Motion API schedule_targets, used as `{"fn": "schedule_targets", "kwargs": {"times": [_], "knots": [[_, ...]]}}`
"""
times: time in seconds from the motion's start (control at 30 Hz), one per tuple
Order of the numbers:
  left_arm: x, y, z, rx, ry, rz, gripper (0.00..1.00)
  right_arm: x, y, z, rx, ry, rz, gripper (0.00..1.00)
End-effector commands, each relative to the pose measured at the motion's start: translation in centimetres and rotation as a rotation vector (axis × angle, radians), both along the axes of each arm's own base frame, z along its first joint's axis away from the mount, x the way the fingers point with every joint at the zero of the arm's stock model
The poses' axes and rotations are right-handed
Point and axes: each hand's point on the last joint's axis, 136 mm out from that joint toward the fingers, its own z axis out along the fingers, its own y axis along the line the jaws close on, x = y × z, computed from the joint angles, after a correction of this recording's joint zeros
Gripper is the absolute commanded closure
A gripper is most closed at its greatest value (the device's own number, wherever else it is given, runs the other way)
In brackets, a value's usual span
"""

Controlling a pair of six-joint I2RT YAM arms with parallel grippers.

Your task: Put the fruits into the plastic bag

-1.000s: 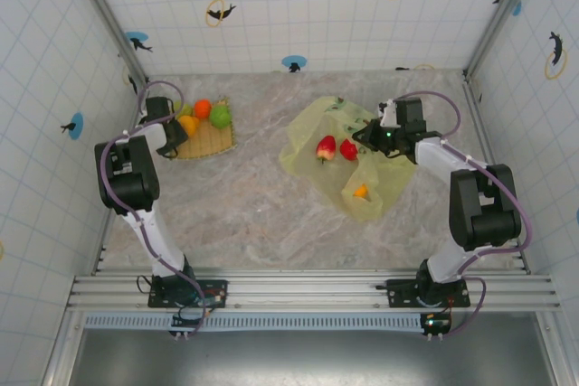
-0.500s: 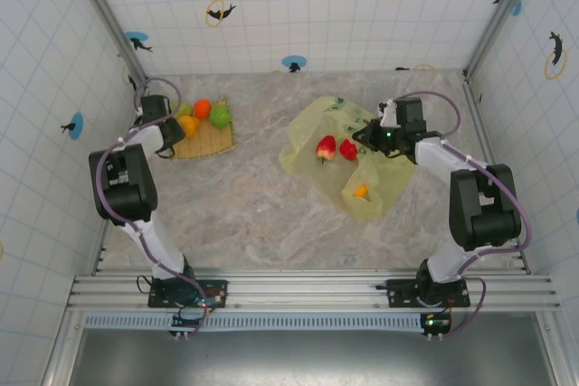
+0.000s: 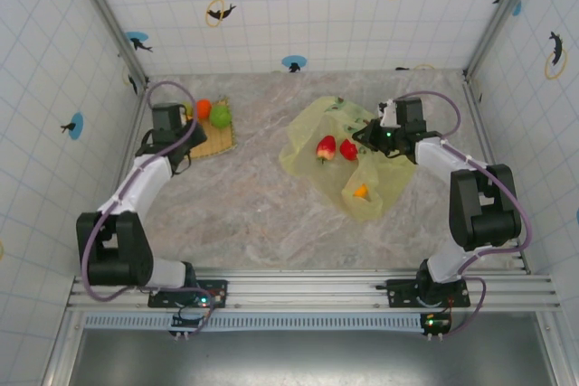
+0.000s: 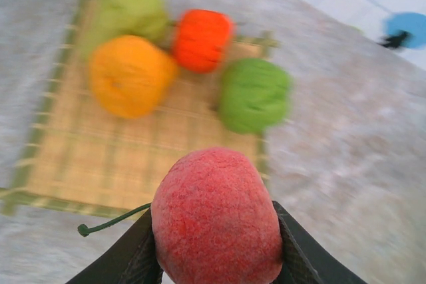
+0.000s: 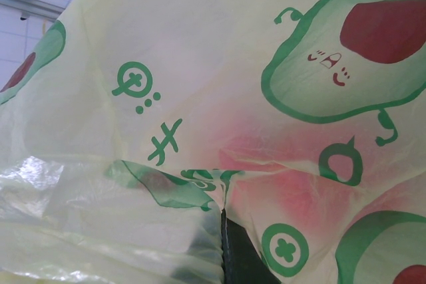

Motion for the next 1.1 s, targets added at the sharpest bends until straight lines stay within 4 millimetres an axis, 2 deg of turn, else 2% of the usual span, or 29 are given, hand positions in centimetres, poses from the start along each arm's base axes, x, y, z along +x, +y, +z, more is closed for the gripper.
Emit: {"fn": "schedule_targets", "kwargs": {"times": [0.0, 0.13, 0.17, 0.2, 0.33, 0.5, 0.53, 0.7, 0.83, 0.93, 0.97, 1.07], "knots": [[-1.8, -4.9, 2.0, -0.045, -0.046, -0.103, 0.61, -0.3, -0.1, 0.7, 0.003, -0.024, 0.010, 1.00], [-4.3, -11.7, 3.9, -0.090, -0.099, -0.264, 0.61, -0.4, -0.1, 0.7, -0.002, -0.021, 0.012, 1.00], [-4.8, -12.9, 4.1, -0.100, -0.105, -0.288, 0.61, -0.5, -0.1, 0.6, -0.004, -0.019, 0.012, 1.00], [-6.0, -15.6, 4.3, -0.111, -0.109, -0.359, 0.61, -0.4, -0.2, 0.6, -0.006, -0.019, 0.011, 1.00], [-9.1, -22.1, 4.6, -0.134, -0.121, -0.531, 0.61, -0.4, -0.1, 0.6, -0.006, -0.015, 0.013, 1.00], [-12.3, -28.9, 5.0, -0.158, -0.140, -0.737, 0.62, -0.2, -0.2, 0.8, -0.011, -0.017, 0.009, 1.00], [-13.1, -30.0, 4.6, -0.162, -0.134, -0.781, 0.62, -0.1, -0.2, 0.9, -0.011, -0.019, 0.008, 1.00], [-15.2, -33.1, 2.3, -0.174, -0.089, -0.921, 0.62, 0.0, -0.1, 1.3, -0.009, -0.021, 0.010, 1.00], [-15.5, -33.8, -0.1, -0.144, -0.050, -0.965, 0.61, -0.2, 0.0, 2.0, -0.008, -0.033, 0.021, 1.00], [-15.1, -34.1, -2.0, -0.103, -0.032, -0.981, 0.61, -0.3, 0.3, 2.6, 0.011, -0.038, 0.035, 1.00], [-14.6, -34.8, -1.6, -0.104, -0.043, -0.985, 0.61, -0.3, 0.3, 2.8, 0.017, -0.039, 0.039, 1.00], [-13.5, -36.3, -2.8, -0.096, -0.027, -0.983, 0.61, -0.2, 0.5, 3.7, 0.033, -0.048, 0.042, 1.00]]}}
